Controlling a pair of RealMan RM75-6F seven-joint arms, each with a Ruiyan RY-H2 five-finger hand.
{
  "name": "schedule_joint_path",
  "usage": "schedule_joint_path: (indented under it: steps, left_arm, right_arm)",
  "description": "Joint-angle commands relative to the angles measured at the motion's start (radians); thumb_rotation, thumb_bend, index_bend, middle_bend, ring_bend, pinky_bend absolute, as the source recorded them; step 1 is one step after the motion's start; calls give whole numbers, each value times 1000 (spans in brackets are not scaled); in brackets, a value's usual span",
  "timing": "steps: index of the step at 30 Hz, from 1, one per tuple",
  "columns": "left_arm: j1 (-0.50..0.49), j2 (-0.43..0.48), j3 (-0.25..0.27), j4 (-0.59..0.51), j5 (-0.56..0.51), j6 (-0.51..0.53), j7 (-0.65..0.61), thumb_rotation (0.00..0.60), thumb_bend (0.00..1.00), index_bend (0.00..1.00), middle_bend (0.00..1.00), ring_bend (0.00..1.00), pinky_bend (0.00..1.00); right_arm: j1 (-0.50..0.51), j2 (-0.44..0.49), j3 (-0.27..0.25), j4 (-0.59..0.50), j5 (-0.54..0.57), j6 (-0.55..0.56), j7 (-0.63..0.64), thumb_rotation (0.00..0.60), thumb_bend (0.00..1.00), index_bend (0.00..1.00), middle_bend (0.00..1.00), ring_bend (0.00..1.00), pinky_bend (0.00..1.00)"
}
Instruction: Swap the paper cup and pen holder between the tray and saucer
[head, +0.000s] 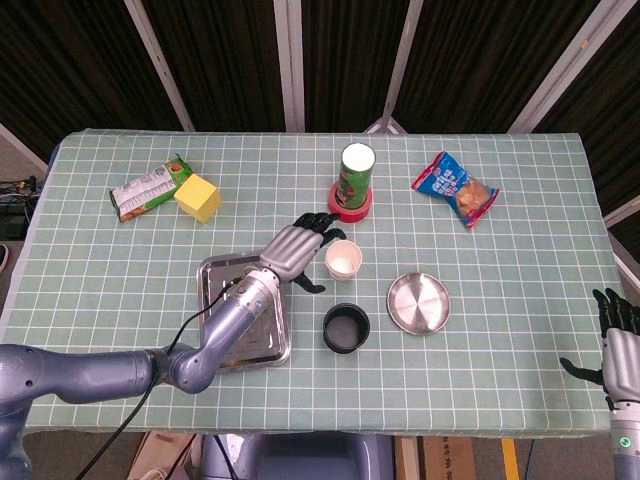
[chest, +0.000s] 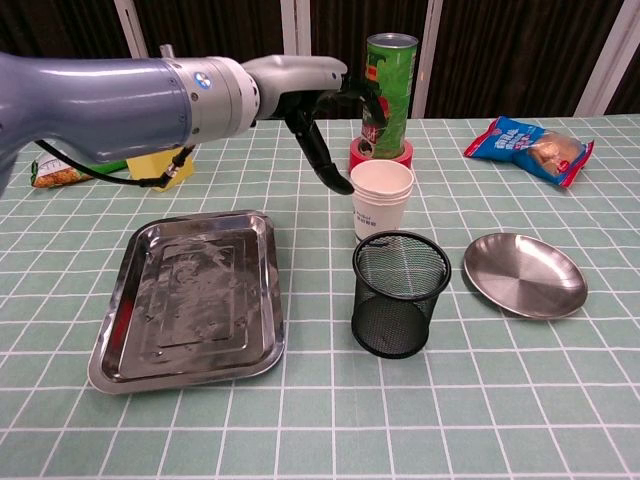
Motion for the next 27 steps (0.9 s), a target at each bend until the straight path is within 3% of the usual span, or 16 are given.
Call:
schedule_joint_path:
  steps: [1, 7, 19, 24, 27]
  left_arm:
    - [-40, -67, -11, 111, -23, -63, -47, 600, 0, 209, 0, 0, 0]
    - [-68, -165, -13, 275, 28, -122, -125, 600, 0, 208, 0, 0, 0]
    - [-86, -275, -23, 427, 146, -149, -243, 600, 0, 207, 9, 0, 2]
    - [-83, -296, -11, 469, 182, -154, -263, 600, 24, 233, 120, 64, 150]
    - [-81, -303, -6, 486, 194, -156, -266, 600, 117, 270, 188, 157, 260]
  right_arm:
    - [0, 0, 5, 5, 11, -3, -1, 600, 0, 0, 7, 37, 0]
    - [0, 5, 8, 9, 20, -10, -1, 600, 0, 0, 8, 37, 0]
    - [-6, 5, 9, -1, 10, 8, -7, 600, 0, 0, 8, 37, 0]
    - [-6, 3, 9, -1, 10, 6, -5, 600, 0, 0, 8, 37, 0]
    - [-8, 3, 11, -2, 13, 8, -4, 600, 0, 0, 7, 39, 0]
